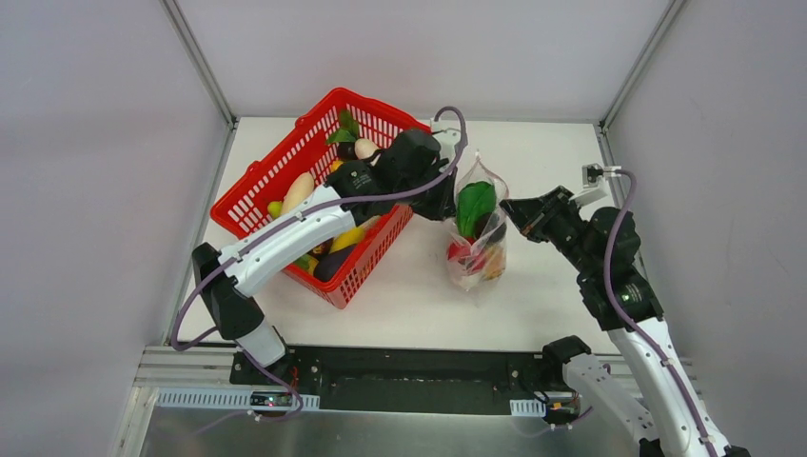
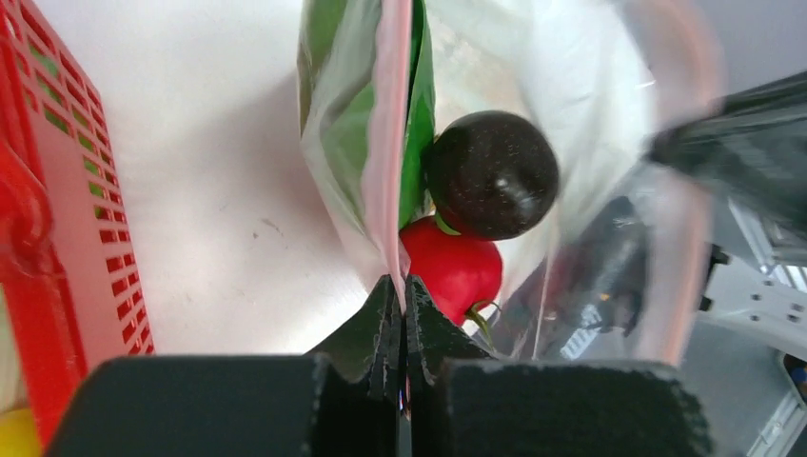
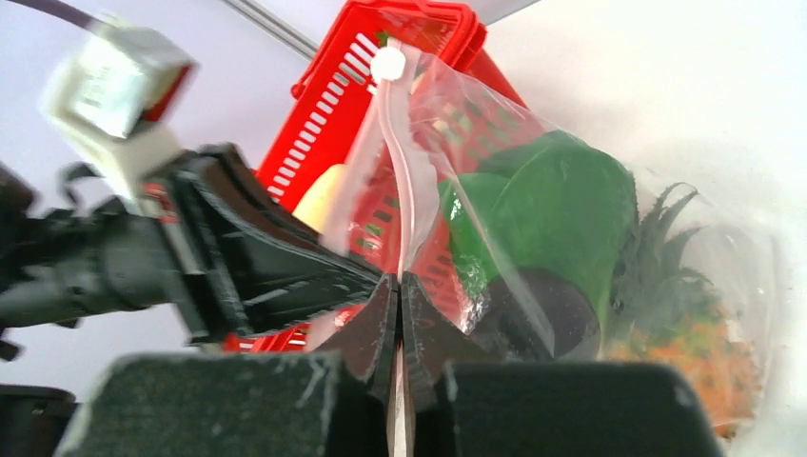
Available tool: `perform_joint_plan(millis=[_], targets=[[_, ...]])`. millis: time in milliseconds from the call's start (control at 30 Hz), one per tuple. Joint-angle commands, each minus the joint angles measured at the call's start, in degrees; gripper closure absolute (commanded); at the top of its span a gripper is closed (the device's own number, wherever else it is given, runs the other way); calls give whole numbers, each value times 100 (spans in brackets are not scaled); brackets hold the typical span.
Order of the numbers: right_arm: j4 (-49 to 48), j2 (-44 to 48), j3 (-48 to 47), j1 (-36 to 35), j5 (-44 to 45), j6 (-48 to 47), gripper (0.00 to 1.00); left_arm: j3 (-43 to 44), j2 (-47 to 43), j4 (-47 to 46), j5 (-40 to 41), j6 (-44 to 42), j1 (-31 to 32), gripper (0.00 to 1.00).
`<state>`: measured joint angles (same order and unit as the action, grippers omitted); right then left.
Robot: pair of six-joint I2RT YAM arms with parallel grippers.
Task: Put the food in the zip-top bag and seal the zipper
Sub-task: Adjust the zipper food storage bag at the center of the board.
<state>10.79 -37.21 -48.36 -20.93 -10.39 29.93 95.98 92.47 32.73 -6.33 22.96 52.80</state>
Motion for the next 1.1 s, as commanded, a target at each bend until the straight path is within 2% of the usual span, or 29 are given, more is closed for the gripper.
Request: perform_joint_plan(millis=[0, 67, 100, 133, 200, 300, 367, 433, 500, 567, 700, 800, 867, 933, 967, 1067], targets=[[223, -54, -541, -11, 202, -363, 100, 1153, 34, 165, -423, -291, -70, 100], [-14, 167, -480, -9, 260, -399, 100, 1271, 257, 287, -203, -431, -144, 100], [-203, 291, -379, -10, 364, -400, 100, 1604, 499, 727, -124, -288, -261, 100], [-334, 357, -308, -10, 507, -411, 100, 2024, 704, 1164, -367, -104, -362, 100], [-176, 342, -512, -10, 693, -569, 100, 2294, 715, 1103, -791, -195, -262, 100], [22, 198, -787, -14, 800, -839, 100, 2275, 670, 903, -593, -297, -140, 100], [34, 45, -703, -13, 882, -908, 100, 2233, 898, 1105, -369, -216, -206, 100], [221, -324, -550, -10, 955, -949, 100, 1985, 1111, 1064, -495, -34, -295, 100], [696, -712, -787, -8, 995, -876, 100, 1927, 1240, 909, -858, 95, -319, 100], [913, -877, -1172, -8, 764, -955, 100, 2184, 1161, 865, -1109, 115, -236, 100], [687, -632, -1719, -16, 86, -1068, 100, 2871, 774, 1356, -860, -171, -98, 100], [475, -359, -1597, -16, 63, -969, 100, 2300, 413, 1063, -626, -252, -107, 100], [263, -281, -1082, -14, 306, -898, 100, 1667, 387, 775, -338, -142, -190, 100], [438, -554, -677, -11, 724, -807, 100, 1131, 504, 251, -831, 235, -382, 100], [630, -776, -646, -15, 888, -737, 100, 1031, 598, 85, -993, 397, -451, 100], [1057, -1189, -1190, -10, 800, -736, 100, 1465, 811, 487, -972, 271, -412, 100]])
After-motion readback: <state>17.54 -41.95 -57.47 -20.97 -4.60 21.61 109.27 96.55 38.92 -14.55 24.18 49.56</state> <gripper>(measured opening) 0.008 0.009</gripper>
